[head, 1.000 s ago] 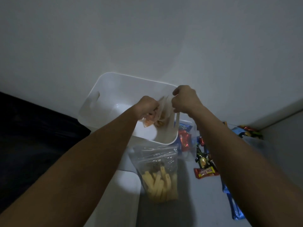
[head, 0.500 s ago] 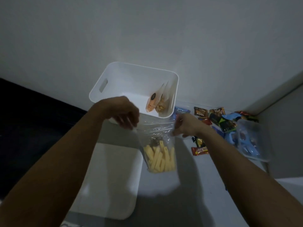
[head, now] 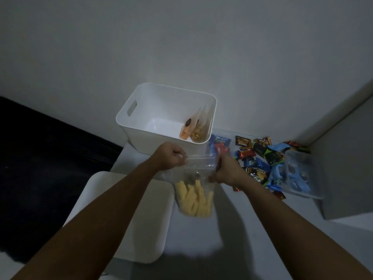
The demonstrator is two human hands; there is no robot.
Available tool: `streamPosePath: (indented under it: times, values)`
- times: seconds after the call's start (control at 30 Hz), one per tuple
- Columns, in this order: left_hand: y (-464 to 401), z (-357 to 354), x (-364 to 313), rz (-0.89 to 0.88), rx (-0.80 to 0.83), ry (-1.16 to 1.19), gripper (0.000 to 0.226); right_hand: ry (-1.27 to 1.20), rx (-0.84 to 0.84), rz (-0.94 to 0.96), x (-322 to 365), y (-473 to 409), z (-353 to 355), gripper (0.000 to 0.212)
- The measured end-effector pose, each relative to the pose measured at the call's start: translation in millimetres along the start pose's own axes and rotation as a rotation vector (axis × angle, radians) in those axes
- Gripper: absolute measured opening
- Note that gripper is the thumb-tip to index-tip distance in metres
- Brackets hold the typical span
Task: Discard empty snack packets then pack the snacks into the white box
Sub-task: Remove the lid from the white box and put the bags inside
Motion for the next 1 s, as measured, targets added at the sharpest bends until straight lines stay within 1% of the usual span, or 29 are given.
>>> streamPosePath:
  times: [0.03, 0.1, 0.17, 0.2, 0.27, 0.33, 0.43, 0.47, 0.53, 0.67, 0.73, 0.83, 0.9, 1.0]
  values:
    - [1, 0, -6, 0.011, 0.043, -0.042, 0.026, 0.064, 0.081, -0.020, 1, 5, 1, 0.040]
    - [2, -2, -15, 0.044, 0.165, -0.141, 0.028, 0.180, 0.238, -0.090, 1, 13, 1, 0.033]
    - [1, -4, -23, 0.057, 0.246, -0.207, 0.024, 0.293, 0.375, -0.150, 3, 20, 3, 0.024]
    - [1, -2, -26, 0.062, 0.260, -0.222, 0.020, 0.317, 0.419, -0.166, 6, 25, 6, 0.021]
    - [4, 5, -37, 0.081, 0.255, -0.216, 0.011, 0.321, 0.431, -0.185, 17, 35, 19, 0.017]
    - [10, 20, -52, 0.085, 0.234, -0.191, 0.002, 0.347, 0.386, -0.186, 35, 49, 41, 0.017]
    - [22, 54, -84, 0.109, 0.205, -0.129, 0.006, 0.365, 0.312, -0.123, 68, 75, 84, 0.009]
    - [28, 66, -95, 0.118, 0.195, -0.093, 0.006, 0.343, 0.281, -0.090, 80, 84, 98, 0.013]
    - [38, 96, -115, 0.121, 0.159, -0.047, 0.007, 0.279, 0.191, -0.032, 104, 99, 126, 0.018]
    - [49, 147, -146, 0.094, 0.037, 0.028, 0.008, 0.176, -0.048, 0.112, 143, 108, 163, 0.013]
    - [47, 165, -153, 0.091, -0.060, 0.055, 0.009, 0.097, -0.167, 0.176, 158, 101, 170, 0.009]
    - [31, 176, -148, 0.098, -0.169, 0.130, 0.008, -0.008, -0.301, 0.197, 169, 71, 163, 0.006]
    - [16, 171, -136, 0.126, -0.171, 0.155, 0.007, -0.074, -0.365, 0.188, 168, 42, 149, 0.006]
    - [-11, 152, -110, 0.200, -0.141, 0.162, 0.012, -0.143, -0.418, 0.135, 156, 2, 120, 0.015]
Point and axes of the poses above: each hand's wrist, its own y-axis away from the middle knuckle, its own z-axis out of the back of the hand, x = y × z, the point moved 2 cm from there along -y, towards the middle knuckle, and after that the axes turned 13 degrees about x, right-handed, at the moved point
